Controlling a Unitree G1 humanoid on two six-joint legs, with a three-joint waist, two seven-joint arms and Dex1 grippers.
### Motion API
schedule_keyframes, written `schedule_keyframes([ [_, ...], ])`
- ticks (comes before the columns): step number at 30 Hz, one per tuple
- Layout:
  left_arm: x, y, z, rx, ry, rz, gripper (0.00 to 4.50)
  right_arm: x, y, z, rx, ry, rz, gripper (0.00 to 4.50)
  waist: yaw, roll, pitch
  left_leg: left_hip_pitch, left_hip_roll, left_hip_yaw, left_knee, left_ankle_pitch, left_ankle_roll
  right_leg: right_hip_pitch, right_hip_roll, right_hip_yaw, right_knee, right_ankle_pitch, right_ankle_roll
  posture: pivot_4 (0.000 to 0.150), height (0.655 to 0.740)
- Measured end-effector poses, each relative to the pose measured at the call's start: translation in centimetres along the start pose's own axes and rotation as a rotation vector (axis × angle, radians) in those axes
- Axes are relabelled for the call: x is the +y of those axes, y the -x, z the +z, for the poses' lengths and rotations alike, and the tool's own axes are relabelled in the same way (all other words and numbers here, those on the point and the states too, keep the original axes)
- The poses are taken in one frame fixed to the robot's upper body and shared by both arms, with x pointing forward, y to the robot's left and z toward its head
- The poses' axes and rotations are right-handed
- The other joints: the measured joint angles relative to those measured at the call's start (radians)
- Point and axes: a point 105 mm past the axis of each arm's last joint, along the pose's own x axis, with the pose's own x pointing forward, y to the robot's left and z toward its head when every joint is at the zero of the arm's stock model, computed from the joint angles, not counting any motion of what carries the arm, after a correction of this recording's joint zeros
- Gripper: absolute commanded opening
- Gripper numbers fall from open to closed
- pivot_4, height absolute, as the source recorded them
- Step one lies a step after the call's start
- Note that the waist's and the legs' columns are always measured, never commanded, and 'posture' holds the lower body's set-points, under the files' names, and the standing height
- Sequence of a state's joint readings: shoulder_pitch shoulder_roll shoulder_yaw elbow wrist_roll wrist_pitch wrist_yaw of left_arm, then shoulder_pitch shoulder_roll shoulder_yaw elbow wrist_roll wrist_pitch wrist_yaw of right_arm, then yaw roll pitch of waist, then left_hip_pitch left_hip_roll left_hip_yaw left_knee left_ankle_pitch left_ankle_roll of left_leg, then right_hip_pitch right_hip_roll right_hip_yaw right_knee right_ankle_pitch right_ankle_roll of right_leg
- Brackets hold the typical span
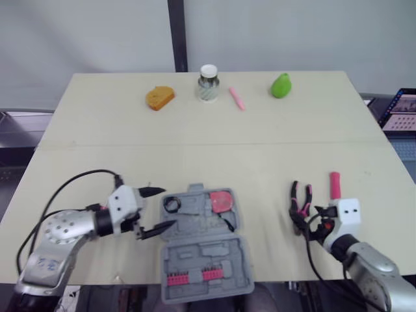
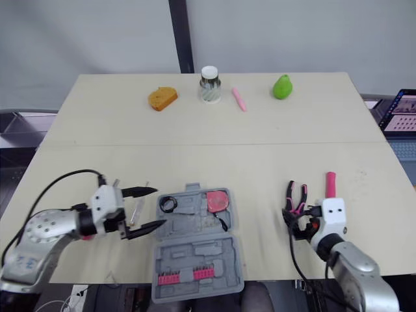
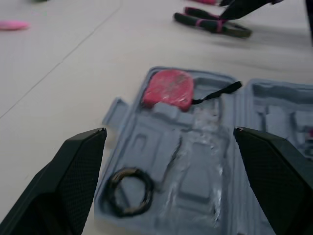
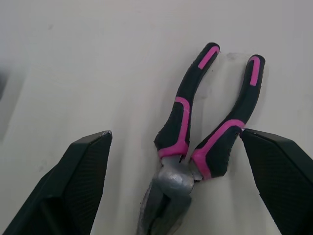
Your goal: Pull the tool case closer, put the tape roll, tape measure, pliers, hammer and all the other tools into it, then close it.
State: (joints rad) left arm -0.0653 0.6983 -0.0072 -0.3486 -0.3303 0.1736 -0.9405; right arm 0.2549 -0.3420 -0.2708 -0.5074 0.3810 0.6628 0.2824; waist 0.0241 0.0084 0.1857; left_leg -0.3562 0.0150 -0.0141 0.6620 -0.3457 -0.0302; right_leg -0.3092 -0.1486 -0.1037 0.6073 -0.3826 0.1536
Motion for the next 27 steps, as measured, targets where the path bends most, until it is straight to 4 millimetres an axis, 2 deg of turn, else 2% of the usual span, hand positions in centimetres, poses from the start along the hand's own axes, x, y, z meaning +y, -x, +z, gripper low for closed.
schedule_keyframes([
  [4,-0.8,-1.9,1.1,-0.048,-0.069,-0.108,4.50,0.8,0.8,-1.0,0.020,-0.011,-0.043,4.42,-0.004,0.000,0.000,0.000,0.000,0.001,0.000,0.000,0.000,-0.001,0.000,0.000,0.000,0.000,0.000,0.150,0.7400],
  [7,-1.6,-2.4,1.1,-0.064,-0.087,-0.174,4.50,0.8,1.1,-1.9,0.049,-0.027,-0.074,4.42,-0.006,0.001,0.000,0.000,0.000,0.001,0.000,0.000,0.000,-0.001,0.000,0.001,0.000,0.000,0.000,0.150,0.7400],
  [12,-2.5,-3.4,1.2,-0.097,-0.098,-0.232,4.50,1.5,0.7,-2.2,0.047,-0.042,-0.087,4.42,-0.004,0.001,0.000,0.000,0.000,0.001,0.000,0.000,0.000,-0.001,0.000,0.001,0.001,0.000,0.000,0.150,0.7400],
  [18,-2.2,-3.8,1.7,-0.113,-0.121,-0.228,4.50,2.1,-0.1,-2.5,0.052,-0.048,-0.120,4.42,-0.003,0.001,0.000,0.000,0.000,0.001,0.000,0.000,0.000,-0.002,0.000,0.001,0.002,0.000,0.000,0.150,0.7400],
  [27,-2.2,-3.9,1.7,-0.116,-0.118,-0.214,4.50,2.0,-1.2,-2.6,0.039,-0.067,-0.194,4.42,-0.004,0.001,0.000,0.000,0.000,0.001,0.000,0.000,0.000,-0.002,0.000,0.002,0.002,0.000,0.000,0.150,0.7400],
])
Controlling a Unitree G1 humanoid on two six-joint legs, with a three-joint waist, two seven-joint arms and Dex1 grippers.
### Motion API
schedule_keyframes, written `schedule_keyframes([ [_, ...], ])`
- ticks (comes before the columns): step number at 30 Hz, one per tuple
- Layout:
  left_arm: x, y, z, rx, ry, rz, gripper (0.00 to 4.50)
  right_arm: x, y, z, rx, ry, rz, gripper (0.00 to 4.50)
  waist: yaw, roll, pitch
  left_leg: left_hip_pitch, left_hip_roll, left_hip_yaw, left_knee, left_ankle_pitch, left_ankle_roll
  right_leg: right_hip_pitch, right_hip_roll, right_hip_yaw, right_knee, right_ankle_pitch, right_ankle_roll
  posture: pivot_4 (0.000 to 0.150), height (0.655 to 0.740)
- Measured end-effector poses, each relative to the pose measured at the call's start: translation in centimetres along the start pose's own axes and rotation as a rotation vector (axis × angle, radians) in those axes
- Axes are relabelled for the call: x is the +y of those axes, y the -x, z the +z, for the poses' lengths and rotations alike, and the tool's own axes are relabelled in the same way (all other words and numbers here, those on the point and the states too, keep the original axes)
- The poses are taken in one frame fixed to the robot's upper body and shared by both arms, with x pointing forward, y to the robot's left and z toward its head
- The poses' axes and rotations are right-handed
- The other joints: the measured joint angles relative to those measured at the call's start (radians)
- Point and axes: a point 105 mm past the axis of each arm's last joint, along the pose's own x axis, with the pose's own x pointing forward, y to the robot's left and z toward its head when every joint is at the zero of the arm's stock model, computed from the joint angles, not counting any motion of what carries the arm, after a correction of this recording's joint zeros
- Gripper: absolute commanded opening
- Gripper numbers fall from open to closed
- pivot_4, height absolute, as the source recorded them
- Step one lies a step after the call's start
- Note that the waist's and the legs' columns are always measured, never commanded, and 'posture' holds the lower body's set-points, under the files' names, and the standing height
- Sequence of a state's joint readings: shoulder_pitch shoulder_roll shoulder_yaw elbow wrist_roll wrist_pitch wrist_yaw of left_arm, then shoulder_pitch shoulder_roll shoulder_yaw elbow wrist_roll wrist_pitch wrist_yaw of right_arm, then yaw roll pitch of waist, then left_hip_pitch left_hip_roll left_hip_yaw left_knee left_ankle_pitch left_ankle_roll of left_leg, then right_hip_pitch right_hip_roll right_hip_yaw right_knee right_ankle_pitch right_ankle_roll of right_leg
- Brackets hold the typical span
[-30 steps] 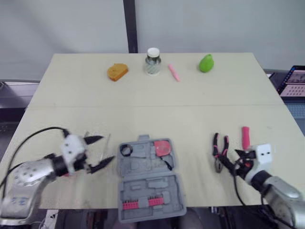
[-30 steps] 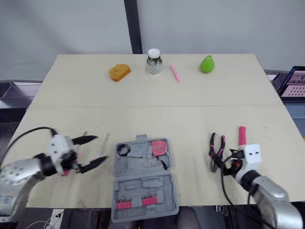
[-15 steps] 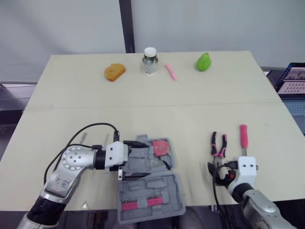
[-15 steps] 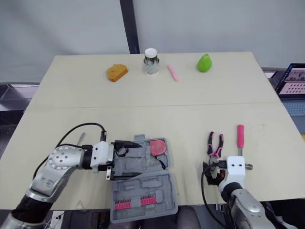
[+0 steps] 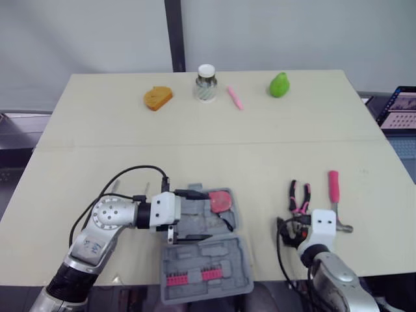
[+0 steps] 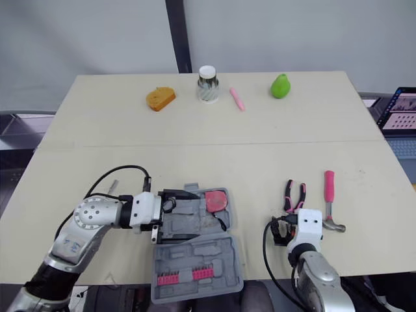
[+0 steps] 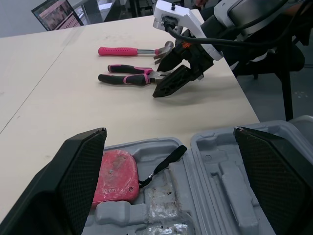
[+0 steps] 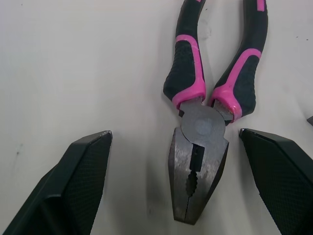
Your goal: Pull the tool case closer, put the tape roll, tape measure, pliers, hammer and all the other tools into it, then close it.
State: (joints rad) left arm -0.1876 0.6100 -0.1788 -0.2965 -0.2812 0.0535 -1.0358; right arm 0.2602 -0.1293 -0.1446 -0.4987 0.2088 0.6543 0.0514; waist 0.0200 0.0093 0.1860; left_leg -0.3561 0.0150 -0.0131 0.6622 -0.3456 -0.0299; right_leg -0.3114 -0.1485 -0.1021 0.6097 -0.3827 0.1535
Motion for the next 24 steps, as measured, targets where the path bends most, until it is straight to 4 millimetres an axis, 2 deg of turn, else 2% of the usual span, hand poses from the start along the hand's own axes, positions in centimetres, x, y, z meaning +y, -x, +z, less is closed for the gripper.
schedule_keyframes([
  [4,0.1,0.0,0.0,0.001,0.000,0.008,4.50,0.0,-0.2,0.0,-0.008,-0.007,-0.018,4.42,0.000,0.000,0.000,0.000,0.000,0.000,0.000,0.000,0.000,0.000,0.000,0.000,0.000,0.000,0.000,0.150,0.7400],
  [5,0.1,0.0,0.0,0.001,0.001,0.010,4.50,0.0,-0.2,0.0,-0.011,-0.013,-0.024,4.20,0.000,0.000,0.000,0.000,0.000,0.000,0.000,0.000,0.000,0.000,0.000,0.000,0.000,0.000,0.000,0.150,0.7400],
  [7,0.1,-0.1,0.1,-0.002,0.001,0.014,4.50,-0.2,-0.2,-0.1,-0.008,-0.011,-0.038,3.63,0.000,0.000,0.000,0.000,0.000,0.000,0.000,0.000,0.000,0.000,0.000,0.000,0.001,0.000,0.000,0.150,0.7400],
  [12,0.1,-0.2,0.1,-0.007,0.008,0.019,4.50,-0.7,-0.2,-0.3,-0.004,-0.017,-0.058,1.21,-0.001,0.000,0.000,0.000,0.000,0.000,0.000,0.000,0.000,0.000,0.000,0.000,0.001,0.000,0.000,0.150,0.7400],
  [13,0.1,-0.3,0.1,-0.008,0.010,0.019,4.50,-0.7,-0.2,-0.3,-0.004,-0.016,-0.058,0.95,-0.001,0.000,0.000,0.000,0.000,0.000,0.000,0.000,0.000,0.000,0.000,0.000,0.001,0.000,0.000,0.150,0.7400],
  [17,0.2,-0.3,0.0,-0.009,0.021,0.034,4.50,-0.9,-0.1,-0.3,-0.004,-0.004,-0.056,0.95,0.000,0.000,0.000,0.000,0.000,0.000,0.000,0.000,0.000,0.000,0.000,0.000,0.001,0.000,0.000,0.150,0.7400],
  [20,0.4,-0.1,-0.2,-0.002,0.040,0.072,4.50,-1.2,0.0,0.0,0.004,0.074,-0.001,0.95,0.000,0.000,0.000,0.000,0.000,0.000,0.000,0.000,0.000,0.000,0.000,0.001,0.001,0.000,0.000,0.150,0.7400],
  [24,-0.6,2.0,-1.5,0.051,0.106,0.164,4.50,-0.9,0.6,2.4,0.006,0.330,0.238,0.95,-0.015,0.002,0.001,0.000,0.000,0.002,0.000,0.000,0.001,-0.001,0.000,0.001,0.000,0.000,0.000,0.150,0.7400],
])
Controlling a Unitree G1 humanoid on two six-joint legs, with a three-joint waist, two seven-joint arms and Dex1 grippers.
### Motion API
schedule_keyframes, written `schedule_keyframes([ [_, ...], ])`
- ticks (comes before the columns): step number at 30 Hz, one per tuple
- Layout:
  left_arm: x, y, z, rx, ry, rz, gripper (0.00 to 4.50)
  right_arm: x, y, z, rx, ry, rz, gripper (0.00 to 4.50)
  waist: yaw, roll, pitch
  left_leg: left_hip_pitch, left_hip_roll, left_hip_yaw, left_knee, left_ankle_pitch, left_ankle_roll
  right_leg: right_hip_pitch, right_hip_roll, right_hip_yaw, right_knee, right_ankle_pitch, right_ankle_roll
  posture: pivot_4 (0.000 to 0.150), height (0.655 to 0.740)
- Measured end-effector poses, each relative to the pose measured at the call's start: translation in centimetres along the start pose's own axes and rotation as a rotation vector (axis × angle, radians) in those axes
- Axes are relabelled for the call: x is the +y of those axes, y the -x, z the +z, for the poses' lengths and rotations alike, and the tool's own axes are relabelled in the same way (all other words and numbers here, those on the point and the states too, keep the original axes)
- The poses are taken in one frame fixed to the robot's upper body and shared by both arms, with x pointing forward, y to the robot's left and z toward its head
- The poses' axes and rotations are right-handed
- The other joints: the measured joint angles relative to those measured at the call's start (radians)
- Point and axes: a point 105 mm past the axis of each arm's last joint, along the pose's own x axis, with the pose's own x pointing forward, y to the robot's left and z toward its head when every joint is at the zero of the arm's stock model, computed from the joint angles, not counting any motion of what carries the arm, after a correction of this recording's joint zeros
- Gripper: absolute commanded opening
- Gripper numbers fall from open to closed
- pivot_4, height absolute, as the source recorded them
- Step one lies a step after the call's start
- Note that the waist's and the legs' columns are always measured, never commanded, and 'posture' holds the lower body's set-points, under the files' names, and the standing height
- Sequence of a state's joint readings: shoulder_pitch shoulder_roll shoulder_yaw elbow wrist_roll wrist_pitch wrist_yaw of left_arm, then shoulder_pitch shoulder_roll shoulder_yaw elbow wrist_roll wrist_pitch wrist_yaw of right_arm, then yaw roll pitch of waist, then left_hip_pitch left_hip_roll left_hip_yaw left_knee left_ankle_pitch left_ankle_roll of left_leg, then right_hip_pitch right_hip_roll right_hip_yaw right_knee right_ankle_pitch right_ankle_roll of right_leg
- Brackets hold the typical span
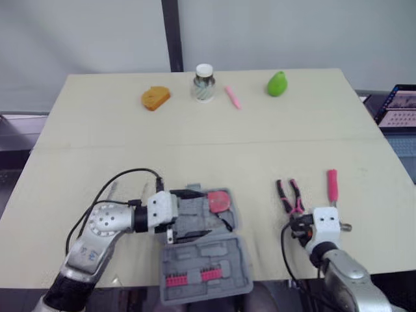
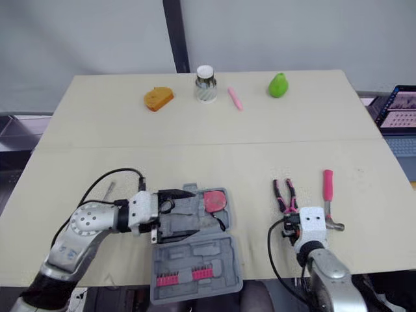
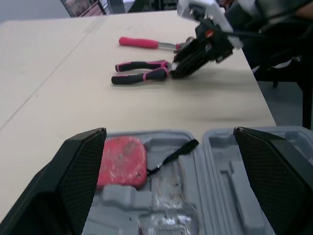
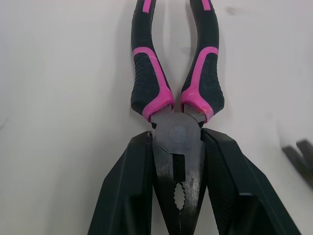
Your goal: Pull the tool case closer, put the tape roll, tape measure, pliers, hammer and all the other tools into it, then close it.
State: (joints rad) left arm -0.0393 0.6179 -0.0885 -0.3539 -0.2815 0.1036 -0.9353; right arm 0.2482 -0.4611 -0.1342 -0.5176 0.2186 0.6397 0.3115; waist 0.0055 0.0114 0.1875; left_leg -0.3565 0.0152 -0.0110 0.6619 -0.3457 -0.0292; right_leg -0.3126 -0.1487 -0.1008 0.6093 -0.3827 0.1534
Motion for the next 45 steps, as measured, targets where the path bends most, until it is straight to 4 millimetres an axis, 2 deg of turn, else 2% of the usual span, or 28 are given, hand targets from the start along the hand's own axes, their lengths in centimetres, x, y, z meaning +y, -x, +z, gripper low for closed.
schedule_keyframes([
  [4,-0.8,2.7,-1.3,0.058,0.052,0.108,4.50,1.5,0.7,4.1,-0.041,0.240,0.309,0.95,-0.008,0.001,0.002,0.000,0.001,0.000,0.000,0.000,0.000,0.000,0.001,0.000,-0.001,0.000,0.000,0.150,0.7400],
  [8,-2.7,6.7,-3.0,0.143,0.123,0.240,4.50,3.4,1.4,8.1,-0.044,0.519,0.606,0.95,-0.005,-0.002,0.004,-0.001,0.001,-0.003,0.001,0.000,0.001,0.002,0.000,-0.003,-0.004,0.000,0.000,0.150,0.7400],
  [9,-3.1,7.1,-3.1,0.152,0.131,0.250,4.50,3.9,1.6,8.5,-0.047,0.549,0.651,0.95,-0.004,-0.003,0.004,-0.001,0.001,-0.003,0.001,0.000,0.001,0.002,0.000,-0.003,-0.004,0.000,0.000,0.150,0.7400],
  [12,-4.7,8.7,-2.9,0.151,0.153,0.327,4.50,7.3,1.6,9.7,-0.046,0.669,0.872,0.95,0.008,-0.008,0.007,-0.002,0.001,-0.004,0.004,0.000,0.001,0.004,0.000,-0.004,-0.004,0.000,0.000,0.150,0.7400],
  [16,-6.2,10.2,-3.1,0.156,0.182,0.424,4.50,11.1,0.8,11.2,-0.061,0.812,1.012,0.95,0.016,-0.010,0.009,-0.002,0.001,-0.005,0.004,-0.001,0.001,0.003,0.000,-0.005,-0.007,0.000,0.001,0.150,0.7400],
  [20,-7.6,11.2,-3.0,0.148,0.210,0.492,4.50,14.0,-0.9,11.4,-0.034,0.858,1.065,0.95,0.018,-0.013,0.010,-0.004,0.001,-0.006,0.004,-0.001,0.000,0.003,0.000,-0.006,-0.006,0.001,0.001,0.150,0.7400],
  [24,-8.4,11.3,-2.7,0.139,0.230,0.538,4.50,16.2,-1.9,9.8,0.023,0.909,1.115,0.95,0.021,-0.013,0.010,-0.010,0.000,-0.007,0.005,-0.001,0.000,-0.002,0.000,-0.008,-0.006,0.001,0.001,0.150,0.7400],
  [27,-8.3,11.4,-2.7,0.133,0.231,0.568,4.50,16.4,-2.4,8.9,0.062,0.930,1.110,0.95,0.018,-0.014,0.010,-0.017,0.000,-0.006,0.008,-0.001,0.000,-0.010,0.000,-0.006,0.000,0.001,0.001,0.150,0.7400],
  [36,-8.1,10.6,-2.3,0.109,0.223,0.586,4.50,17.5,-3.4,10.1,0.036,0.954,1.086,0.95,0.004,-0.014,0.010,-0.016,0.000,-0.005,0.008,0.000,0.000,-0.012,0.000,-0.005,0.001,0.001,0.000,0.150,0.7400],
  [45,-7.9,10.7,-2.4,0.112,0.226,0.609,4.50,17.1,-4.3,9.9,0.057,0.951,1.058,0.95,-0.006,-0.014,0.010,-0.016,0.000,-0.005,0.008,0.000,0.000,-0.012,0.000,-0.005,0.002,0.001,0.000,0.150,0.7400],
])
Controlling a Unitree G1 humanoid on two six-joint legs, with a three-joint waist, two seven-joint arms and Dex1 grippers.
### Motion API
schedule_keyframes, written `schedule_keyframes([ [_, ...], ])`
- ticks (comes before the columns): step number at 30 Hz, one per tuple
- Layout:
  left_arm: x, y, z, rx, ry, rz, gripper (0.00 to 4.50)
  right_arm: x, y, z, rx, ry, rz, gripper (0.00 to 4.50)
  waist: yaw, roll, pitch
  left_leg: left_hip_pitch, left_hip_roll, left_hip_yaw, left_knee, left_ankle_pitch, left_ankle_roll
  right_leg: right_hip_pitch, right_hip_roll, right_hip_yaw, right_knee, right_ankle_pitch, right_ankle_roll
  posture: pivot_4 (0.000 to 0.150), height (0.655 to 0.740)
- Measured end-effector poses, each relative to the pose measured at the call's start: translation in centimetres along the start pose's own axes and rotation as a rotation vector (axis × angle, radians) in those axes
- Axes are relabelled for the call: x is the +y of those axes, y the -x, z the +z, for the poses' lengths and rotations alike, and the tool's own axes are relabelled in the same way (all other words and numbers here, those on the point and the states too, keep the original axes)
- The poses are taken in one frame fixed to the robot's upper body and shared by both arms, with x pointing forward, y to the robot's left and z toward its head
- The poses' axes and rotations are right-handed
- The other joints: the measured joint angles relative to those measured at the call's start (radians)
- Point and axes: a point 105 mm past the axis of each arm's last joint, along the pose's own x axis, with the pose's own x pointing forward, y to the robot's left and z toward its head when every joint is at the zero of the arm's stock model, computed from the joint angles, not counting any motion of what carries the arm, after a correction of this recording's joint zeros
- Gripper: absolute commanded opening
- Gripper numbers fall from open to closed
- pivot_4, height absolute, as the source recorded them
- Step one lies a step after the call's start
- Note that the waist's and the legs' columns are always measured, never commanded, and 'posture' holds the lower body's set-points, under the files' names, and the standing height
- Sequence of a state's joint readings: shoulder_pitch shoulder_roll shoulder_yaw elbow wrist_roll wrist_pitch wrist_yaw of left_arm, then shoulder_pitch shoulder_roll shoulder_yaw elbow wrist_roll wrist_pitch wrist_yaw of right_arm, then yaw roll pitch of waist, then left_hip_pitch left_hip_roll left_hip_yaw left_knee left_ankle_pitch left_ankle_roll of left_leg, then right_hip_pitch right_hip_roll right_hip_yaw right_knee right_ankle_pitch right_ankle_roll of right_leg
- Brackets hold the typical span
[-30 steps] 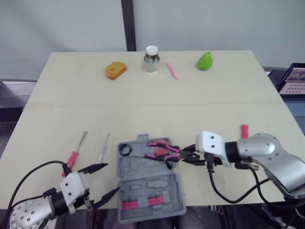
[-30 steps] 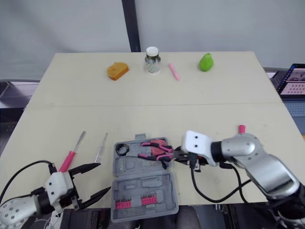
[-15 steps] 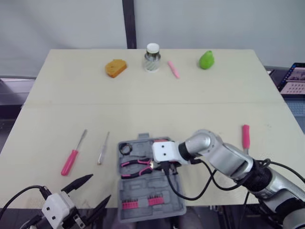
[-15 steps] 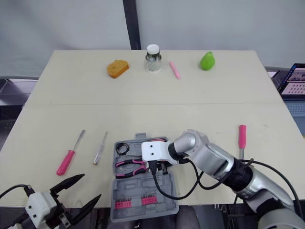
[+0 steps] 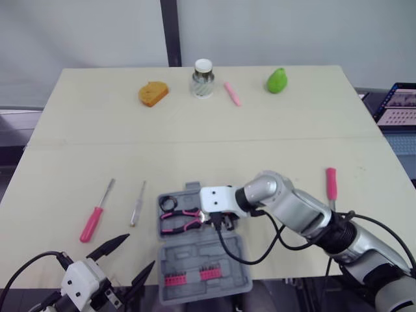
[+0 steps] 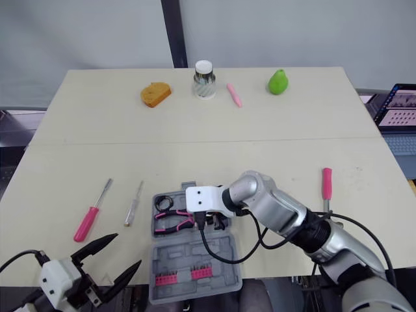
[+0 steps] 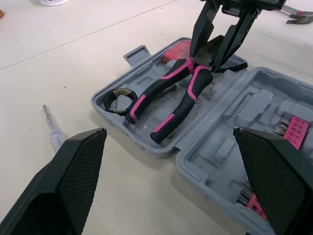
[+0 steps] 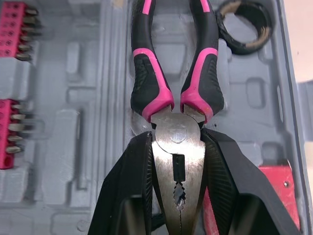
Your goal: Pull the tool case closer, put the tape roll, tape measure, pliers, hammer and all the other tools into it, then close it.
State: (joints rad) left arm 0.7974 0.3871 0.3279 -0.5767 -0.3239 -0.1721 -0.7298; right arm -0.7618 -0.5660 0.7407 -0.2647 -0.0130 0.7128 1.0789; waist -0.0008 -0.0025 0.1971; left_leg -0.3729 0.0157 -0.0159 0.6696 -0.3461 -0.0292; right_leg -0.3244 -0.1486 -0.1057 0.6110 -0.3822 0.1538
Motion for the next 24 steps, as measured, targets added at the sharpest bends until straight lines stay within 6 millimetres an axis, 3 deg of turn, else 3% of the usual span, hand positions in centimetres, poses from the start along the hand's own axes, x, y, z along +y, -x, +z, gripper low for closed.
schedule_keyframes([
  [24,0.03,-0.22,-0.13,0.007,0.014,0.008,4.50,0.39,-0.89,0.23,0.006,0.046,0.012,0.95,-0.001,0.000,0.000,0.000,0.000,0.000,0.000,0.000,0.000,0.000,0.000,0.000,0.000,0.000,0.000,0.150,0.7400],
])
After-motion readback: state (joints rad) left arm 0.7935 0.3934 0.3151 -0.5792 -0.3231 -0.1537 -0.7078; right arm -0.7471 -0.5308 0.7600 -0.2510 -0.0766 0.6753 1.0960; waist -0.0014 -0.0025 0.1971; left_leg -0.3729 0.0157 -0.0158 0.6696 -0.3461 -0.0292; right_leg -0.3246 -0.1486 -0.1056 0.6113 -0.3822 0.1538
